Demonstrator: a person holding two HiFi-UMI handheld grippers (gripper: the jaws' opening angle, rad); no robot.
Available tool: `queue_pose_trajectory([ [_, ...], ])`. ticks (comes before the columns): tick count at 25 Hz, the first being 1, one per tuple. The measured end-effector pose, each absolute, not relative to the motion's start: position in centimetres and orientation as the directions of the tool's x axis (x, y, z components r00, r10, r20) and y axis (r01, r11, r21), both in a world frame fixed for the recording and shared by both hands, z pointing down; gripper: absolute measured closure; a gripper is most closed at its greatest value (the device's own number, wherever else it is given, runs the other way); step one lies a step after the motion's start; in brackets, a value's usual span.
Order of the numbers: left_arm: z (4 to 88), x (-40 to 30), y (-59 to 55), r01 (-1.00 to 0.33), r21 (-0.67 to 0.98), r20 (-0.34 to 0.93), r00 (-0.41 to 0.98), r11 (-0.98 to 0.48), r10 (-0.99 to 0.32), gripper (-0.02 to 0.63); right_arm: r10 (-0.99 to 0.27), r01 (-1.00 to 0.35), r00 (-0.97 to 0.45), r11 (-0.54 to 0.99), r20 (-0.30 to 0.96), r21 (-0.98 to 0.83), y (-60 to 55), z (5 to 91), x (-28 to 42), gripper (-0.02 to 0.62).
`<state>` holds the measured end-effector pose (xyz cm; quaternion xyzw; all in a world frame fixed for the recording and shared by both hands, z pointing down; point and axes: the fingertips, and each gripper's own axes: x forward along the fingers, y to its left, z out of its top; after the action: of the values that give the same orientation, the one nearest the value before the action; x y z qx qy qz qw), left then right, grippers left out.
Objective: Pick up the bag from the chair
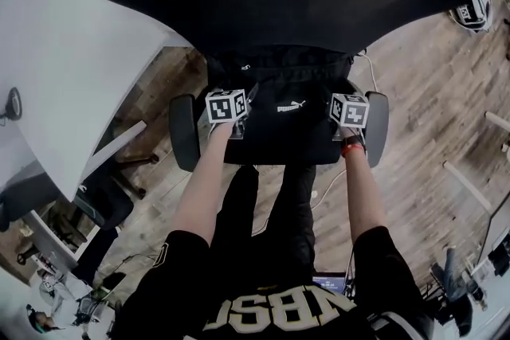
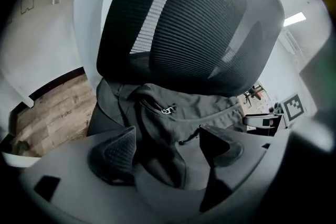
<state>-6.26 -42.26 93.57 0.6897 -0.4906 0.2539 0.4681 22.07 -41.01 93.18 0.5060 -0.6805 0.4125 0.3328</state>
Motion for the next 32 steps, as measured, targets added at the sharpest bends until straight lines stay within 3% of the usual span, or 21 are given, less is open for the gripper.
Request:
queue_pose_trajectory([
  [1, 94.3, -6.2, -42.7, -0.918, 0.388, 0.812, 0.384, -0.084, -0.441, 0.221, -0.391, -0.965, -0.254, 0.159, 0.885, -0.206, -41.7, 94.0, 22.0, 0.198],
  [8, 97.2, -6.1, -44.2, -0.942, 0.332, 0.834, 0.316, -0.046, -0.452, 0.222, -0.374, -0.975, -0.219, 0.113, 0.901, -0.190, -45.6, 96.4, 22.2, 0.215],
  [11, 97.6, -6.1, -44.1, -0.949, 0.310, 0.840, 0.299, -0.053, -0.452, 0.238, -0.365, -0.970, -0.235, 0.139, 0.901, -0.197, -45.1, 98.2, 21.9, 0.247],
  [19, 97.1, -5.3, -44.3, -0.947, 0.309, 0.855, 0.315, -0.082, -0.413, 0.417, -0.348, -0.967, -0.243, 0.154, 0.906, -0.201, -45.5, 96.7, 21.8, 0.372],
  [24, 95.6, -3.8, -43.9, -0.924, 0.374, 0.842, 0.375, -0.081, -0.388, 0.551, -0.336, -0.962, -0.270, 0.140, 0.902, -0.235, -44.9, 95.2, 20.8, 0.533],
  [32, 91.8, -3.7, -42.5, -0.921, 0.377, 0.833, 0.382, -0.093, -0.400, 0.565, -0.357, -0.960, -0.279, 0.084, 0.891, -0.266, -43.1, 91.5, 20.4, 0.558],
])
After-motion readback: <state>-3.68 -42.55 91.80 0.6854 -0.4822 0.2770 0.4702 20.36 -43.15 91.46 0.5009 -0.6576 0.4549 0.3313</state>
